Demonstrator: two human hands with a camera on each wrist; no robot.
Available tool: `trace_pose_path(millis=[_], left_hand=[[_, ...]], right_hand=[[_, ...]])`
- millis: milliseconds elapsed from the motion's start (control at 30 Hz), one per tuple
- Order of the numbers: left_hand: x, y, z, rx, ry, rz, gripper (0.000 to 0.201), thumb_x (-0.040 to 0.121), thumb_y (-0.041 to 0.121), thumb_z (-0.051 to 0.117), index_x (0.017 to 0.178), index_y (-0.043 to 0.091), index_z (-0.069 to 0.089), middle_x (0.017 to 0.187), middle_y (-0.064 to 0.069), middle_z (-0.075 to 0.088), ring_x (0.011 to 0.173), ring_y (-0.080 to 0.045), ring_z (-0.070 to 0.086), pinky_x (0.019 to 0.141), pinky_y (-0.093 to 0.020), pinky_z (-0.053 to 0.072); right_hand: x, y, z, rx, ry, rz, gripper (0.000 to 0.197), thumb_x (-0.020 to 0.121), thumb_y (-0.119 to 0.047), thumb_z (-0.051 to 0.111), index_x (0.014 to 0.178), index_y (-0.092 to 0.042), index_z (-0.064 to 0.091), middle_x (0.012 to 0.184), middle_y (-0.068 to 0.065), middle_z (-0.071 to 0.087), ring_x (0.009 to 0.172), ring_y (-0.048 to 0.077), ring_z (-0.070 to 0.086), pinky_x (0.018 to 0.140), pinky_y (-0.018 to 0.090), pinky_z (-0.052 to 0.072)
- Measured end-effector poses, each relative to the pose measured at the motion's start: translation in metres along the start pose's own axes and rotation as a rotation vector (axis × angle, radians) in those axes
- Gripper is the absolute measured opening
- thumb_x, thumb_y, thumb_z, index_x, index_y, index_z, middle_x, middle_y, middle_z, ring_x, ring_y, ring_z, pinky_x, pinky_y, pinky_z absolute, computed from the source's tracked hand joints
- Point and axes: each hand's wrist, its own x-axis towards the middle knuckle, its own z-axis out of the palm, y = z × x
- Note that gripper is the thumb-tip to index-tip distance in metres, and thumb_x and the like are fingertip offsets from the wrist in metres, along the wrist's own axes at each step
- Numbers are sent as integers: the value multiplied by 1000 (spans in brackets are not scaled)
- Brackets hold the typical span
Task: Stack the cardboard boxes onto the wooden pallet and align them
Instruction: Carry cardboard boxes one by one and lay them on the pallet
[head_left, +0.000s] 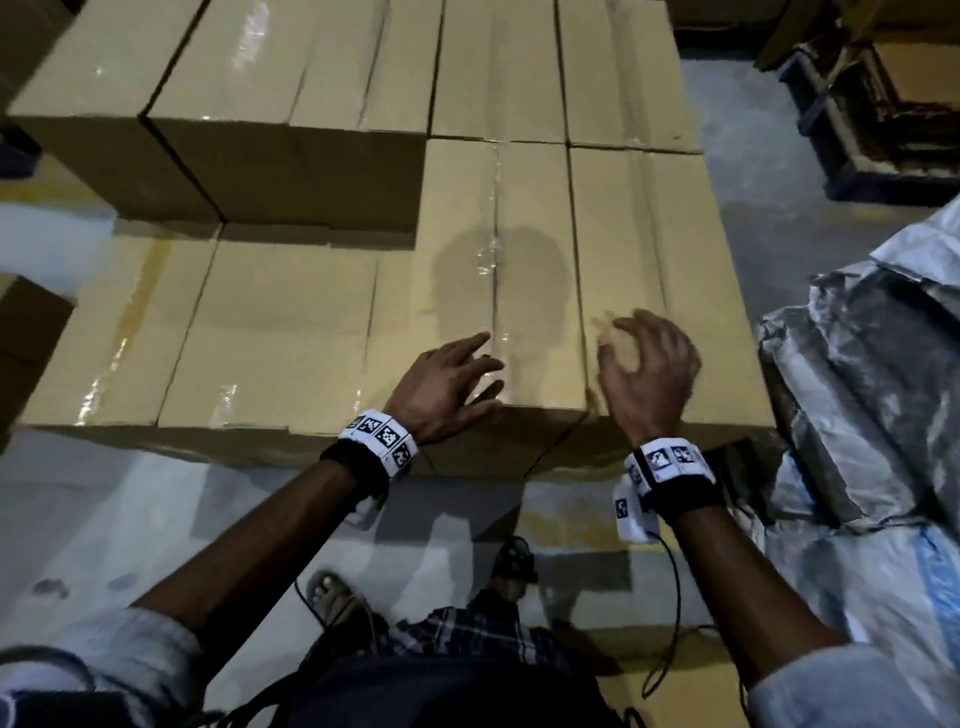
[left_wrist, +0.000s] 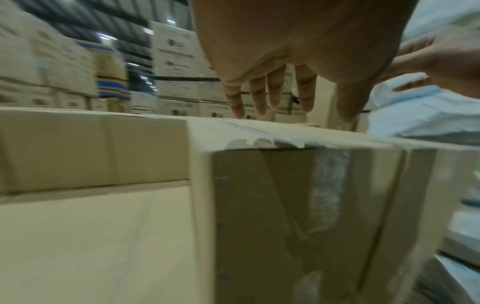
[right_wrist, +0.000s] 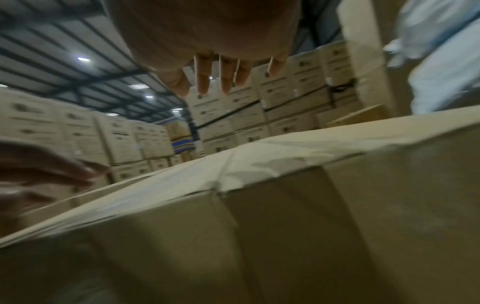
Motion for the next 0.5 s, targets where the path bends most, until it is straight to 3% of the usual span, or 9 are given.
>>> trace_pose_path(millis=[133, 233, 500], left_hand=[[-71, -50, -42, -1, 31, -151, 48, 95, 54, 66, 135, 27, 66, 155, -4, 51, 132, -29, 57, 103, -44, 51], [-144, -104, -72, -49, 72, -271, 48, 95, 59, 62, 134, 30, 66, 151, 0, 56, 131, -24, 57, 102, -39, 48], [-349, -229, -152, -138, 188, -589, 49, 95, 58, 64, 132, 26, 67, 149, -6, 56, 136, -27, 52, 109, -41, 45]], right_hand=[[-29, -119, 52, 117, -173, -162, 22, 91, -36, 67, 106, -24, 76, 119, -1, 73, 116, 22, 62, 104, 39, 37], [-59, -214, 100, 193, -274, -266, 20, 90, -36, 70, 104, -23, 76, 113, -2, 74, 109, 22, 66, 97, 41, 44], [-148, -438, 215, 329, -669, -289, 27, 89, -43, 70, 113, -30, 72, 120, -9, 70, 115, 19, 62, 95, 39, 45]])
